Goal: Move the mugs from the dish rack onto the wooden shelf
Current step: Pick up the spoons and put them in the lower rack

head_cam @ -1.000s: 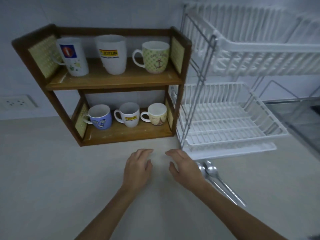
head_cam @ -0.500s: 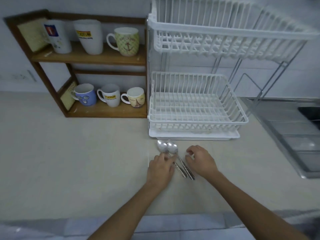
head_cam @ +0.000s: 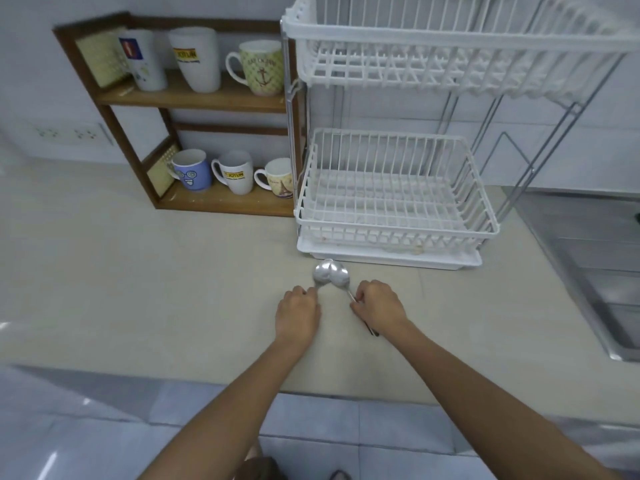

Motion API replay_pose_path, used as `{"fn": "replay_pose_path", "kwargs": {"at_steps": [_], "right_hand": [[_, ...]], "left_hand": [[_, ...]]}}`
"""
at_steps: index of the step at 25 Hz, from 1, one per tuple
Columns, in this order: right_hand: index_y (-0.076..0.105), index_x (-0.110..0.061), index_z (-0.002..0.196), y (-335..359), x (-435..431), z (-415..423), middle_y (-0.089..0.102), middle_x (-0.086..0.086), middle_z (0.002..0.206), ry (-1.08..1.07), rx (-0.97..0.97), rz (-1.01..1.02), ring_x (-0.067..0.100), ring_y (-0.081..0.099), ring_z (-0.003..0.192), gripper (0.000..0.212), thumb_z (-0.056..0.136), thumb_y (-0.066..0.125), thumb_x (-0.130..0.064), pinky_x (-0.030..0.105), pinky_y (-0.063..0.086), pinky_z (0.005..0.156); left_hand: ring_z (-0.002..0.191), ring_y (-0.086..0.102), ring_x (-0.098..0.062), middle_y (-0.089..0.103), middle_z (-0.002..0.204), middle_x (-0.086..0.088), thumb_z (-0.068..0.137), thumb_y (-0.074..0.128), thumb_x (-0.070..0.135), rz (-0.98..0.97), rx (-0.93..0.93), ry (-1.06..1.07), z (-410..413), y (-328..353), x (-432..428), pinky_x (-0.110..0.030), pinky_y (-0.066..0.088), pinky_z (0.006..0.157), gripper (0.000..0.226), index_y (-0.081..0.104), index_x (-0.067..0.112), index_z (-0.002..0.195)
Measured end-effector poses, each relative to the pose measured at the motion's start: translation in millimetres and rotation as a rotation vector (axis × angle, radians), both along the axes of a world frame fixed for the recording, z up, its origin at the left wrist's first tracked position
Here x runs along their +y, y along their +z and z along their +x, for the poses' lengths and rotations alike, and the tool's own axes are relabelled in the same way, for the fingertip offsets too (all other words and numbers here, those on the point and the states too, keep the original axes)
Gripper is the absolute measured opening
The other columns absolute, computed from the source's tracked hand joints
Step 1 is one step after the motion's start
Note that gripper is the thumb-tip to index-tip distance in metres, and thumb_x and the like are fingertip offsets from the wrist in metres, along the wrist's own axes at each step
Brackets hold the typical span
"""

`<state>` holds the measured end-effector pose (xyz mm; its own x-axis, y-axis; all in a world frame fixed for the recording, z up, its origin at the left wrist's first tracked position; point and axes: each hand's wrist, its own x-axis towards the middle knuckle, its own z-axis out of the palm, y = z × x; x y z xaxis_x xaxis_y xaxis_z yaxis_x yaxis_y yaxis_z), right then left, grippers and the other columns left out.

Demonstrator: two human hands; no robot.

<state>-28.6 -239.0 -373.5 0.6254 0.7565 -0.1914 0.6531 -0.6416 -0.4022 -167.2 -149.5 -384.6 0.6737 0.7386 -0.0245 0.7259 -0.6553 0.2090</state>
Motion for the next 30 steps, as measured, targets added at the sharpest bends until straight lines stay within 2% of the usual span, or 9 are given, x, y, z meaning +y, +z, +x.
{"fn": "replay_pose_path", "kwargs": {"at_steps": [5, 7, 9, 11, 14, 20, 24, 26, 30], "right_hand": [[0.07, -0.009, 0.086, 3.5, 6.0, 1.5, 0.07, 0.009, 0.089, -0.087, 0.155, -0.069, 0.027, 0.066, 0.082, 0.017, 0.076, 0.062, -0.019, 0.029, 0.054, 0.069], [0.069, -0.011, 0.081, 5.4, 7.2, 3.3, 0.07, 0.008, 0.089, -0.096, 0.241, -0.036, 0.024, 0.065, 0.084, 0.009, 0.076, 0.065, -0.018, 0.025, 0.05, 0.067], [0.064, -0.017, 0.076, 9.2, 5.1, 5.6, 0.069, 0.006, 0.086, -0.04, 0.302, -0.002, 0.019, 0.061, 0.08, 0.004, 0.078, 0.067, -0.016, 0.021, 0.043, 0.059], [0.063, -0.018, 0.073, 16.1, 2.3, 9.8, 0.064, 0.001, 0.079, 0.001, 0.33, 0.041, 0.015, 0.058, 0.075, 0.009, 0.078, 0.068, -0.014, 0.015, 0.039, 0.051], [0.064, -0.019, 0.069, 36.1, 2.5, 20.0, 0.058, -0.007, 0.067, 0.023, 0.32, 0.155, 0.012, 0.056, 0.071, 0.013, 0.077, 0.072, -0.013, 0.013, 0.038, 0.052], [0.063, -0.019, 0.068, 93.9, 17.7, 53.6, 0.064, 0.006, 0.071, -0.033, 0.381, 0.431, 0.015, 0.058, 0.066, 0.017, 0.079, 0.074, -0.012, 0.027, 0.048, 0.066], [0.064, -0.016, 0.069, 121.7, 45.0, 85.2, 0.061, 0.005, 0.065, -0.128, 0.396, 0.531, 0.016, 0.057, 0.062, 0.015, 0.079, 0.075, -0.012, 0.031, 0.048, 0.066], [0.064, -0.016, 0.068, 126.6, 59.4, 99.5, 0.061, 0.002, 0.063, -0.21, 0.403, 0.566, 0.015, 0.057, 0.061, 0.016, 0.079, 0.076, -0.012, 0.029, 0.049, 0.062], [0.063, -0.017, 0.064, 122.8, 92.2, 126.6, 0.062, -0.001, 0.064, -0.363, 0.369, 0.565, 0.012, 0.055, 0.056, 0.02, 0.077, 0.078, -0.013, 0.023, 0.044, 0.052]], "left_hand": [[0.102, 0.058, -0.033, 0.062, 0.107, -0.015, 0.087, 0.047, 0.006, -0.26, -0.053, 0.164, 0.2, 14.5, 7.0, -0.037, 0.047, 0.078, 0.023, 0.053, 0.008, 0.109], [0.098, 0.061, -0.029, 0.063, 0.097, -0.01, 0.083, 0.057, 0.01, -0.449, -0.116, 0.25, -2.5, 18.5, 10.9, -0.032, 0.048, 0.079, 0.008, 0.059, 0.013, 0.091], [0.071, 0.06, -0.023, 0.058, 0.078, -0.008, 0.083, 0.065, 0.008, -0.756, -0.26, 0.351, -3.5, 23.0, 13.6, -0.026, 0.054, 0.065, 0.022, 0.055, 0.016, 0.066], [0.05, 0.047, -0.015, 0.05, 0.065, -0.006, 0.087, 0.065, 0.007, -0.986, -0.307, 0.375, -7.0, 31.4, 12.2, -0.017, 0.045, 0.039, 0.028, 0.05, 0.014, 0.064], [0.046, 0.038, -0.01, 0.046, 0.061, -0.003, 0.09, 0.063, 0.012, -1.037, -0.341, 0.336, -8.2, 46.7, 17.4, -0.016, 0.032, 0.038, 0.026, 0.05, 0.017, 0.068], [0.055, 0.048, -0.007, 0.054, 0.068, 0.001, 0.088, 0.065, 0.012, -1.148, -0.614, 0.256, 24.2, 104.0, 38.6, -0.013, 0.048, 0.051, 0.004, 0.062, 0.015, 0.088], [0.053, 0.054, -0.005, 0.063, 0.074, -0.002, 0.083, 0.07, 0.01, -1.117, -0.762, 0.245, 58.7, 135.4, 67.2, -0.01, 0.052, 0.051, 0.021, 0.065, 0.005, 0.104], [0.055, 0.059, -0.003, 0.065, 0.077, -0.003, 0.083, 0.07, 0.007, -1.108, -0.77, 0.238, 80.8, 146.9, 82.8, -0.009, 0.053, 0.052, 0.021, 0.065, 0.0, 0.102], [0.084, 0.065, -0.014, 0.065, 0.096, -0.01, 0.084, 0.066, -0.001, -1.136, -0.782, 0.277, 136.4, 152.7, 116.9, -0.018, 0.056, 0.072, 0.007, 0.061, 0.003, 0.086]]}}
